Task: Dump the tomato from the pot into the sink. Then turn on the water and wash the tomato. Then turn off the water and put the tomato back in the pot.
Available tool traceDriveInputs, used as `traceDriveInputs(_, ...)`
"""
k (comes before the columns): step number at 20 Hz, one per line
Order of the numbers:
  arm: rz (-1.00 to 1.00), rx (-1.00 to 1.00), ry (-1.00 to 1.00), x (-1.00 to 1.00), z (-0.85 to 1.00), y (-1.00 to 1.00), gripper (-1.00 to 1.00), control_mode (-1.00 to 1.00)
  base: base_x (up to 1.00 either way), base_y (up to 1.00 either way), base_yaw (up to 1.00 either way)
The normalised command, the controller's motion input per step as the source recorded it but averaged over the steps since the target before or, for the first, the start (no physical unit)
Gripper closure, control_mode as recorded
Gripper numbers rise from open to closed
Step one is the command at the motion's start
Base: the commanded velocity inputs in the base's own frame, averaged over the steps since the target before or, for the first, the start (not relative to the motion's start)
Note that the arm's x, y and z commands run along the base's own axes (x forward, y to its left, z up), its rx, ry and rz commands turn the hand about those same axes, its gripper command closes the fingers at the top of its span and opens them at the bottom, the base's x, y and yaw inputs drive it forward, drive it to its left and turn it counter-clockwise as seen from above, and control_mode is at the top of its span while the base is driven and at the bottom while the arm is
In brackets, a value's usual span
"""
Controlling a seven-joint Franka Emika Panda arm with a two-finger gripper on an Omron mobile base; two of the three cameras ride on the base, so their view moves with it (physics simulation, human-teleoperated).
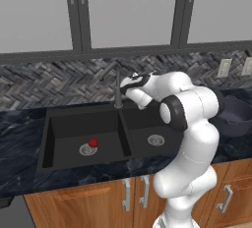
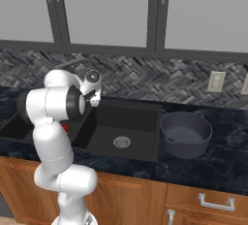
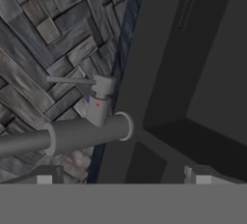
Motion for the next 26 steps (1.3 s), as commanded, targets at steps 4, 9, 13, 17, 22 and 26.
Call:
traceDriveInputs(4,0.0,0.0,0.0,0.21,-0.09,0.0,-1.0,-1.0,0.0,0.0,0.0)
traceDriveInputs(9,0.0,0.0,0.0,0.25,-0.15,0.0,-1.0,-1.0,0.0,0.0,0.0)
traceDriveInputs(13,0.0,0.0,0.0,0.26,-0.17,0.0,-1.0,-1.0,0.0,0.0,0.0)
traceDriveInputs(17,0.0,0.0,0.0,0.28,-0.2,0.0,-1.0,-1.0,0.0,0.0,0.0)
traceDriveInputs(22,0.0,0.0,0.0,0.31,-0.21,0.01,-1.0,-1.0,0.0,0.0,0.0)
traceDriveInputs(26,0.0,0.0,0.0,0.33,-0.25,0.06,-1.0,-1.0,0.0,0.0,0.0)
